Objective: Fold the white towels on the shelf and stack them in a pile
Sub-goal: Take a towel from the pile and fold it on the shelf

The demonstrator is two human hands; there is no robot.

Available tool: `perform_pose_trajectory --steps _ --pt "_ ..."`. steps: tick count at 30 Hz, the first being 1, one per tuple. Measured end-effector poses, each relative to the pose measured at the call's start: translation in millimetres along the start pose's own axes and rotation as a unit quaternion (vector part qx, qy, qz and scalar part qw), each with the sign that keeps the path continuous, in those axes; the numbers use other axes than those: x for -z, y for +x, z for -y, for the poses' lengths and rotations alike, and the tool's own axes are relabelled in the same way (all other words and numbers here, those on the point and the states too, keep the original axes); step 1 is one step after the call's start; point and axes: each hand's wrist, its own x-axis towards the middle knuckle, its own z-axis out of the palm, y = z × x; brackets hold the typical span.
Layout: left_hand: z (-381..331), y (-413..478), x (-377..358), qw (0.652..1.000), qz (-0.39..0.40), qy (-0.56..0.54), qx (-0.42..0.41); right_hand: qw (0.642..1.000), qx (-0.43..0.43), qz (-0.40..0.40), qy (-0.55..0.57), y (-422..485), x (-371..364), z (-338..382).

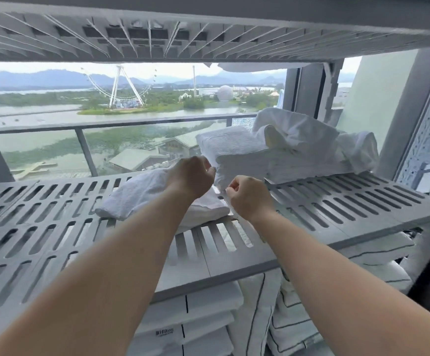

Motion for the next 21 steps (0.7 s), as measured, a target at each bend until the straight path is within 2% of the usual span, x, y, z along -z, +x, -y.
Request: perform_pose_trajectory --steps 4,11,18,21 --pt "-28.9 10.3 -10.8 1.0 0.001 -0.002 -0.028 0.999 -0.015 -0.046 0.004 12.1 16.4 -21.6" --pt "-83.5 40.3 -42.4 0.999 -0.005 -0.022 -0.038 0.998 -0.011 -0.067 0.001 45.4 37.0 -70.4" --pt "-141.2 88.5 -78.5 0.996 -0.075 0.019 -0.04 0.991 0.053 -0.115 -0.03 94.9 73.0 -141.9" --pt "-167.2 110.1 -94.2 0.994 -0.092 0.037 -0.035 0.978 0.099 -0.157 -0.091 122.9 88.5 -179.2"
